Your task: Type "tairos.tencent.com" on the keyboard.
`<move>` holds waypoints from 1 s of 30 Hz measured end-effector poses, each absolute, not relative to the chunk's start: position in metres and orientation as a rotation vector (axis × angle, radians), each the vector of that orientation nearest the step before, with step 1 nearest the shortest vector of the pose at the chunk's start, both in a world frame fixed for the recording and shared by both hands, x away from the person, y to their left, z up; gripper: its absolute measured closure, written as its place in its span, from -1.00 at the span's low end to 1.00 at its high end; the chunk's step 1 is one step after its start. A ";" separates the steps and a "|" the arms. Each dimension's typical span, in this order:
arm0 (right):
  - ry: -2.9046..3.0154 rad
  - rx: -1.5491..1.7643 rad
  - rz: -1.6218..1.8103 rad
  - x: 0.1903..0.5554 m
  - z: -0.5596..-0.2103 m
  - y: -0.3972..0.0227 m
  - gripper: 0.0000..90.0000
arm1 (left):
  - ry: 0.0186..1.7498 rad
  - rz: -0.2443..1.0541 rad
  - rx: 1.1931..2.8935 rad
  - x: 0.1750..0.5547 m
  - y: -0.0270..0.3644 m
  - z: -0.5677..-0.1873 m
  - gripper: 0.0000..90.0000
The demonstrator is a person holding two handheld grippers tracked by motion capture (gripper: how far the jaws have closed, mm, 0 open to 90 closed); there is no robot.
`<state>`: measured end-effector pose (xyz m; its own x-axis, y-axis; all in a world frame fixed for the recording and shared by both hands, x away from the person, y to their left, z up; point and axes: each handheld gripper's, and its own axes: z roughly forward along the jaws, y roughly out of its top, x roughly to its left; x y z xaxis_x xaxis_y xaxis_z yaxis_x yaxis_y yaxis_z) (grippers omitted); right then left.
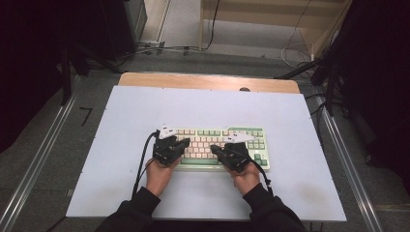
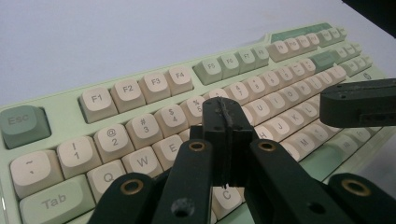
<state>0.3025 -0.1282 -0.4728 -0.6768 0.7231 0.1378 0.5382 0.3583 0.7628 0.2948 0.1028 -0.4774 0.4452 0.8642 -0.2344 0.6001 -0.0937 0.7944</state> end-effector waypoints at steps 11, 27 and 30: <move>2.395 1.152 1.194 0.301 -0.475 -0.136 0.95 | 1.257 0.369 1.791 0.292 0.108 -0.477 1.00; 2.386 1.177 1.160 0.302 -0.478 -0.146 0.95 | 1.267 0.380 1.780 0.290 0.117 -0.475 1.00; 2.389 1.184 1.152 0.302 -0.480 -0.147 0.95 | 1.269 0.382 1.779 0.290 0.118 -0.475 1.00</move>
